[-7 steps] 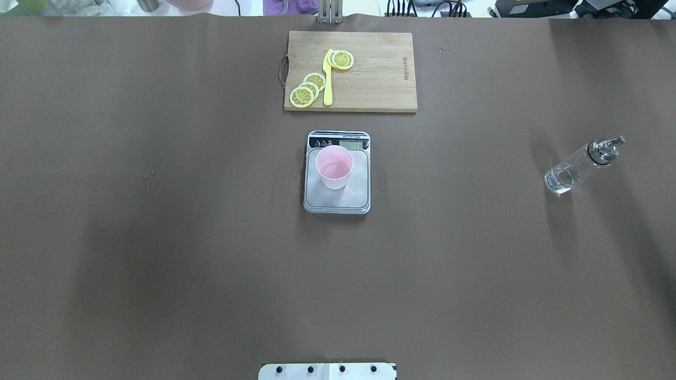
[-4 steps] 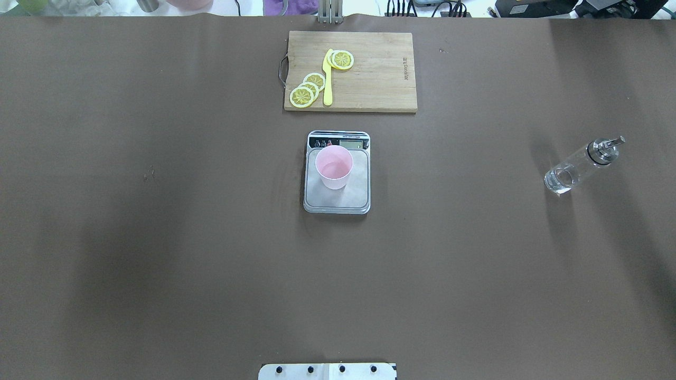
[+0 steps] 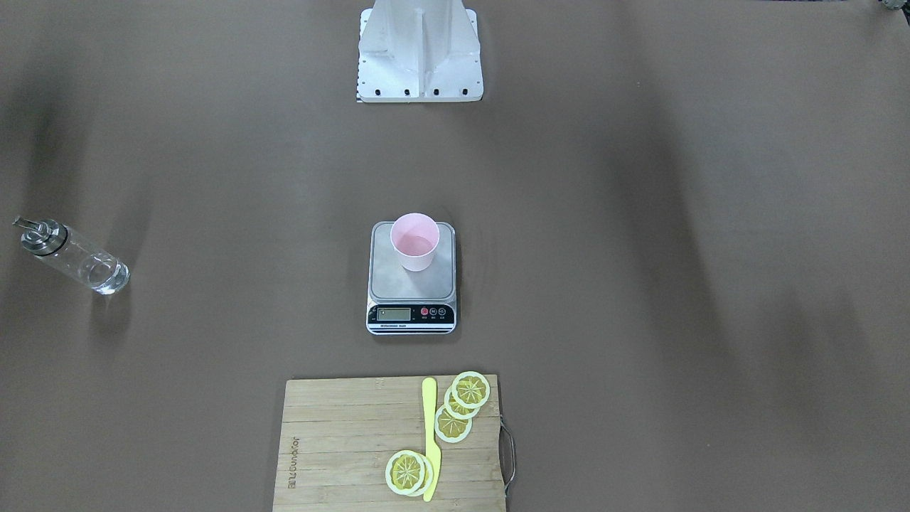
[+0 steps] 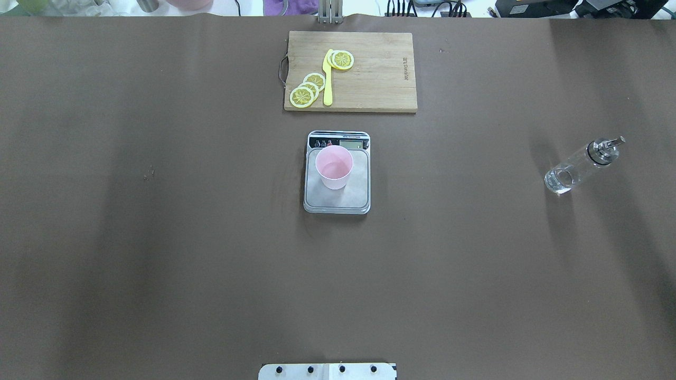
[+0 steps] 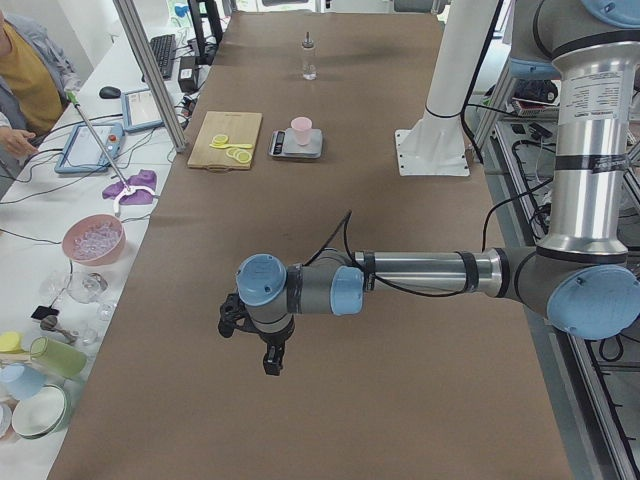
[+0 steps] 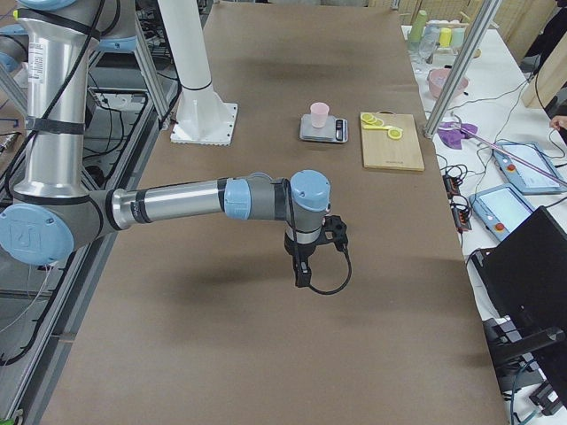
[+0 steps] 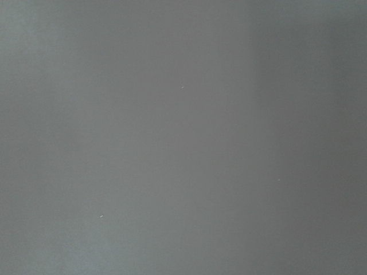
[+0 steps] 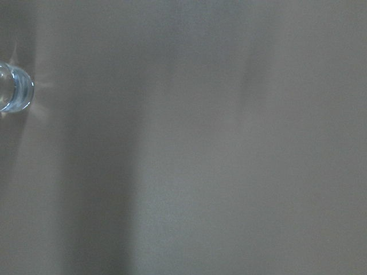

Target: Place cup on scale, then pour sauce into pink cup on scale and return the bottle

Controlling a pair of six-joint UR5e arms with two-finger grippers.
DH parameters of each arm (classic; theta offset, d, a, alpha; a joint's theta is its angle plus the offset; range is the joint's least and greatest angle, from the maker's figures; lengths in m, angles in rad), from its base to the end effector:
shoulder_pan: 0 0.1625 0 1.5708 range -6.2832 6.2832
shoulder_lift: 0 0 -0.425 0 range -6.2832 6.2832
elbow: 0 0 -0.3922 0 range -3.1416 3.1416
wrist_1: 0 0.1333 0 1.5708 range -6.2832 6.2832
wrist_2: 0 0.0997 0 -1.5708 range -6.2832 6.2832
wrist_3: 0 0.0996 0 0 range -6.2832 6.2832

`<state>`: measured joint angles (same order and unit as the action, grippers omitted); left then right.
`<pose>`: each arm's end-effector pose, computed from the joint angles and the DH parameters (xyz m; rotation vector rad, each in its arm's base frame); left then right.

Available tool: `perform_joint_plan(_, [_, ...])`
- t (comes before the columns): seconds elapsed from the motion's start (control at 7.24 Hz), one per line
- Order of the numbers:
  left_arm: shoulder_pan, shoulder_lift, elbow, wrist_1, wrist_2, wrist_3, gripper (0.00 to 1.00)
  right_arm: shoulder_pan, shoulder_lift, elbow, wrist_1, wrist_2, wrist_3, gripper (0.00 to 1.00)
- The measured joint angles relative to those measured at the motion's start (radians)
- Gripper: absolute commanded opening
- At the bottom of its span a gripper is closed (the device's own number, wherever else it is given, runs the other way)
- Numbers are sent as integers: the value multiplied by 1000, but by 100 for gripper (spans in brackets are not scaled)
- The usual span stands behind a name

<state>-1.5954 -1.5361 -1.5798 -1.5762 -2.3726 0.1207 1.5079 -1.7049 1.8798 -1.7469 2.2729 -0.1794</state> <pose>-0.0734 -0.4739 0.6686 0.0391 0.8013 0.0828 0.0419 -0.4325 0.5916 0.0398 -0.7026 -0.2318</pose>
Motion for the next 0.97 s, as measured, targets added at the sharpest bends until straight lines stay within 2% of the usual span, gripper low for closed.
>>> perform_joint_plan(0.41, [-36, 4, 1, -5, -54, -1, 98, 0, -15, 14, 1, 4, -6, 100])
perform_joint_plan(0.97, [-51, 2, 3, -13, -56, -2, 98, 0, -20, 19, 1, 4, -6, 100])
